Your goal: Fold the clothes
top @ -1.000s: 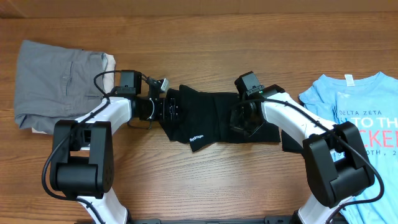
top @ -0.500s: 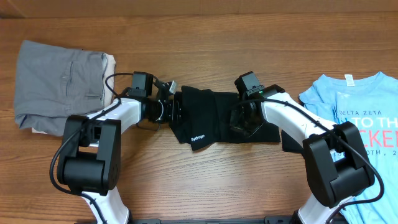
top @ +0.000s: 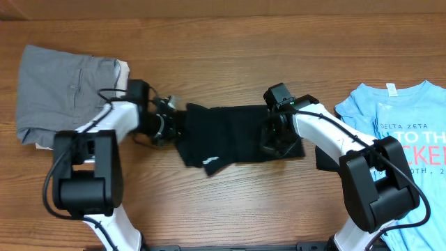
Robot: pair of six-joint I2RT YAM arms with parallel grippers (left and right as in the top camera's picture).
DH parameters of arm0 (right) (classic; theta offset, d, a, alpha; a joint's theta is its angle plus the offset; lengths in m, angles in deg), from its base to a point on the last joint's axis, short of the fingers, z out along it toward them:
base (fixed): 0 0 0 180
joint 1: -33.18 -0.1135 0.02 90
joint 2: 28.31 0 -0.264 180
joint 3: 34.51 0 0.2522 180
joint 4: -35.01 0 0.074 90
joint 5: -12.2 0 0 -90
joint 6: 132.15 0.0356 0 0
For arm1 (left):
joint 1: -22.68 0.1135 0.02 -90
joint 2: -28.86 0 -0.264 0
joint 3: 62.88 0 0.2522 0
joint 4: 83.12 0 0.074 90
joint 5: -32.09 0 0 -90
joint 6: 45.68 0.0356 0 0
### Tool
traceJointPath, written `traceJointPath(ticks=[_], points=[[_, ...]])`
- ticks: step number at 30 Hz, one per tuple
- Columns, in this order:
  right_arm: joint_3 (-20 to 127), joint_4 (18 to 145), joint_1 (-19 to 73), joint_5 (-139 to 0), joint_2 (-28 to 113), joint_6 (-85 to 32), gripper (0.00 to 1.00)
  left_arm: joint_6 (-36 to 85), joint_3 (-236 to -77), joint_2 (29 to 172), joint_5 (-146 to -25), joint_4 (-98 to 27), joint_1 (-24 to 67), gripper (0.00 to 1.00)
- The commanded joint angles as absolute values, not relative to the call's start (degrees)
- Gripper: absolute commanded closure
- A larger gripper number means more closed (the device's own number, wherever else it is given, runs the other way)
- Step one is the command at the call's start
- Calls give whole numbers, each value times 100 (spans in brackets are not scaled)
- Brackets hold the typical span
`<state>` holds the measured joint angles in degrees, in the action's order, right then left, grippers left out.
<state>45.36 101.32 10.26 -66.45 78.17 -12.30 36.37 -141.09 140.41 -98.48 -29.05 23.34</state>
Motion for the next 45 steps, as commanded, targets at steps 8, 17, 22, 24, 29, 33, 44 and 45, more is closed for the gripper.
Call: traceJointPath(ticks=[8, 17, 22, 24, 29, 33, 44, 45], points=[[5882, 11230, 1043, -7176, 7843, -1322, 96, 4308, -15960, 13477, -8163, -885, 2627, 96], [6167, 11287, 1389, -7241, 7843, -1379, 96, 4372, -17851, 13455, -7824, 260, 2050, 96], [6167, 11387, 2274, -6850, 7843, -1477, 96, 4173, -17993, 13483, -7258, 86, 1277, 96], [6167, 11457, 2584, -6629, 7843, -1720, 96, 4079, -17993, 13569, -6961, 44, 918, 95], [6167, 11662, 2954, -6616, 7843, -1998, 96, 3768, -17993, 13962, -6627, -124, 223, 94], [6167, 11652, 2978, -6614, 7843, -2013, 96, 3495, -17993, 14353, -6651, -314, -243, 92], [6167, 11621, 2978, -6614, 7843, -2013, 96, 3242, -18015, 14989, -6642, -467, -911, 29], [6167, 11621, 2978, -6612, 7843, -2013, 96, 3242, -18061, 14981, -6688, -443, -911, 27]])
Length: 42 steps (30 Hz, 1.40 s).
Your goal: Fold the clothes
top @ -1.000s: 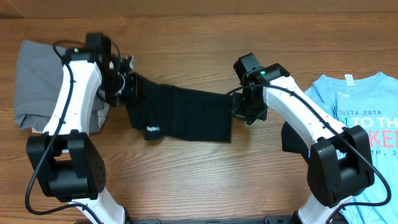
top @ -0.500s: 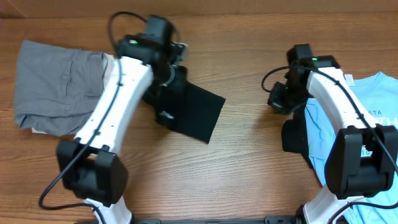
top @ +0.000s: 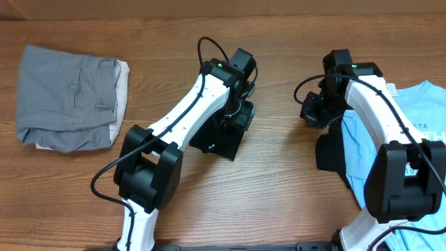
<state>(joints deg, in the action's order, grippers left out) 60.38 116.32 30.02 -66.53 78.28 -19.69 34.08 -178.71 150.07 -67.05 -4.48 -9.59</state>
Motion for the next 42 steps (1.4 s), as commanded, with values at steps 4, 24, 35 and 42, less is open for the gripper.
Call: traceJointPath(ticks=[4, 24, 35, 42], points=[[6167, 11588, 2925, -6559, 7843, -2138, 96, 3250, -18559, 14981, -6716, -74, -859, 25], [6138, 10242, 1214, -4033, 7843, -3982, 57, 3239, -20364, 14972, -6419, 1821, 477, 37], [5537, 9059, 453, -5633, 8234, -2199, 86, 3792, -19663, 14972, -7407, 1670, 1159, 78], [5277, 9536, 637, -5340, 8838, -1790, 90, 3845, -19523, 14972, -7405, 1629, 1150, 75]])
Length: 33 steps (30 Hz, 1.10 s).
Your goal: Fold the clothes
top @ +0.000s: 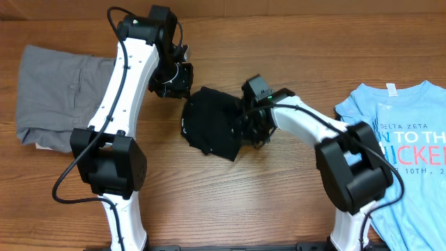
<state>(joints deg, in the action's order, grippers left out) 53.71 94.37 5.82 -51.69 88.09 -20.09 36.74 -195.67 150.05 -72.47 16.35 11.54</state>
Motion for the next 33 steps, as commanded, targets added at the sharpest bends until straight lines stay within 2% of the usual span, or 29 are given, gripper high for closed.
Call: traceJointPath(ticks=[1, 4, 6, 9, 12, 17, 20, 24, 33], points=[[5305, 9634, 637, -5381, 8766, -1794, 89, 3860, -19516, 14972, -7403, 1629, 1150, 73], [5378, 9879, 635, -5556, 8394, -1980, 85, 3860, -19490, 14972, -7400, 1609, 1152, 65], [5395, 9962, 619, -5617, 8088, -2131, 75, 3860, -19486, 14972, -7394, 1578, 1154, 60], [5395, 10056, 622, -5589, 7679, -2168, 63, 3858, -19486, 14972, -7400, 1535, 1152, 58], [5395, 9973, 624, -5206, 7476, -2739, 59, 3858, -19486, 14972, -7398, 1519, 1148, 53], [5343, 9802, 580, -5132, 7463, -3075, 37, 3860, -19486, 14972, -7385, 1508, 1145, 50], [5207, 9575, 510, -5027, 7463, -3182, 36, 3886, -19486, 14972, -7385, 1500, 1148, 46], [5117, 9584, 427, -4931, 7467, -3198, 41, 3996, -19486, 14972, -7374, 1502, 1148, 41], [5120, 9601, 445, -5040, 7467, -3744, 39, 4007, -19486, 14972, -7254, 1524, 1148, 39]])
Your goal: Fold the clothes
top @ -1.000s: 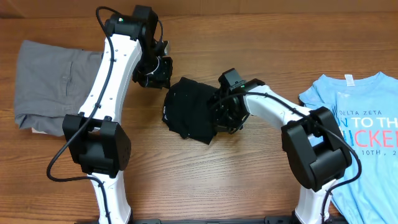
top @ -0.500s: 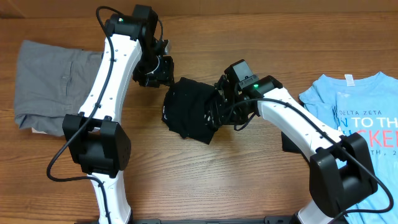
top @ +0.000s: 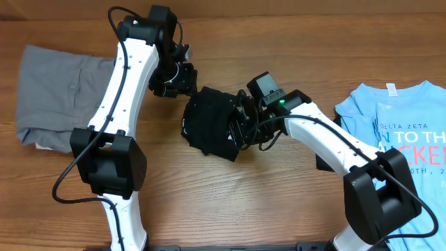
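A black garment (top: 209,125) lies folded into a compact bundle at the table's middle. My left gripper (top: 182,80) hangs just off its upper left corner, apart from the cloth as far as I can see. My right gripper (top: 237,127) reaches in from the right and sits over the bundle's right edge. Its dark fingers merge with the black cloth, so whether either gripper is open or shut does not show.
Folded grey trousers (top: 63,97) lie at the far left. A light blue printed T-shirt (top: 404,139) is spread out at the right edge. A small dark piece (top: 319,163) peeks out beneath the right arm.
The right gripper has shifted from the bundle's right side further up and onto its right edge. The left arm and the black bundle look unchanged.
First both grippers were at the ends of the black garment, which lay stretched out wide. Then the left gripper was over it, now folded narrow, with the right arm off by the T-shirt. Later the left gripper stood beside a compact bundle and the right gripper had returned to it.
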Robot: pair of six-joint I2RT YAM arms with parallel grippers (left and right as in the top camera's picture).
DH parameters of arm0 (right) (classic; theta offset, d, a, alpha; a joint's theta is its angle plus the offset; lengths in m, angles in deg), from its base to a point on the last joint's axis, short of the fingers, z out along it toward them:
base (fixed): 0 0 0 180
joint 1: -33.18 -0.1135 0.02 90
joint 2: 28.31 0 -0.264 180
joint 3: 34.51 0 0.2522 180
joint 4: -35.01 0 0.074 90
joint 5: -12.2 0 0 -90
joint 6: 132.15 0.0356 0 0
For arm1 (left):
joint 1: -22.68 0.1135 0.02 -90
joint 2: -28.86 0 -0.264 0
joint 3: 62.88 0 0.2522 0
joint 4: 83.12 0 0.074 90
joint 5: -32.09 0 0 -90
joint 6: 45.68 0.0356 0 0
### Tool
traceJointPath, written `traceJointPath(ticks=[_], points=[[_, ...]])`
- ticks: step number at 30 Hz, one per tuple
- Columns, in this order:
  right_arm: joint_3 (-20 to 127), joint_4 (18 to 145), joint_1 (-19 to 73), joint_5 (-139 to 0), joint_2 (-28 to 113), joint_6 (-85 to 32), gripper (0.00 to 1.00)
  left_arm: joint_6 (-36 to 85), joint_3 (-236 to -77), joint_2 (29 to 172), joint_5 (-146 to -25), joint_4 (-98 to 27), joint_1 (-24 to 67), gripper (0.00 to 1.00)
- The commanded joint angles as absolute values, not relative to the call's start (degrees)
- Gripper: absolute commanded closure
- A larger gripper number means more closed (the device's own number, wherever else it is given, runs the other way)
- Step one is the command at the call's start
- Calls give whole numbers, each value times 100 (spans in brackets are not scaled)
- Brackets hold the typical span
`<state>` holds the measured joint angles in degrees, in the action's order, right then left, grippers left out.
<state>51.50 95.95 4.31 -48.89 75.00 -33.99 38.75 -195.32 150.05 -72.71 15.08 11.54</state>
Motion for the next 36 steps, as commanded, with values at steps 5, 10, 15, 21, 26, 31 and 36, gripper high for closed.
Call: traceJointPath(ticks=[5, 10, 15, 21, 26, 31, 36], points=[[5122, 9695, 558, -4927, 7454, -4323, 37, 4009, -19486, 14972, -7252, 1522, 1148, 37], [5124, 9733, 565, -4592, 7454, -4631, 37, 4009, -19486, 14972, -7252, 1522, 1148, 36], [5124, 9861, 565, -4500, 7454, -4778, 37, 4009, -19486, 14972, -7252, 1495, 1145, 32], [5133, 9962, 650, -4463, 7373, -5121, 36, 4009, -19486, 14972, -7247, 1463, 1148, 26], [5131, 9794, 657, -4336, 7345, -5095, 33, 4007, -19486, 14972, -7247, 1438, 1145, 23], [5120, 9315, 388, -4212, 7413, -4749, 33, 4007, -19486, 14972, -7247, 1438, 1145, 21], [5113, 9177, 58, -4841, 7570, -4220, 85, 4009, -19486, 14972, -7236, 1473, 1148, 18]])
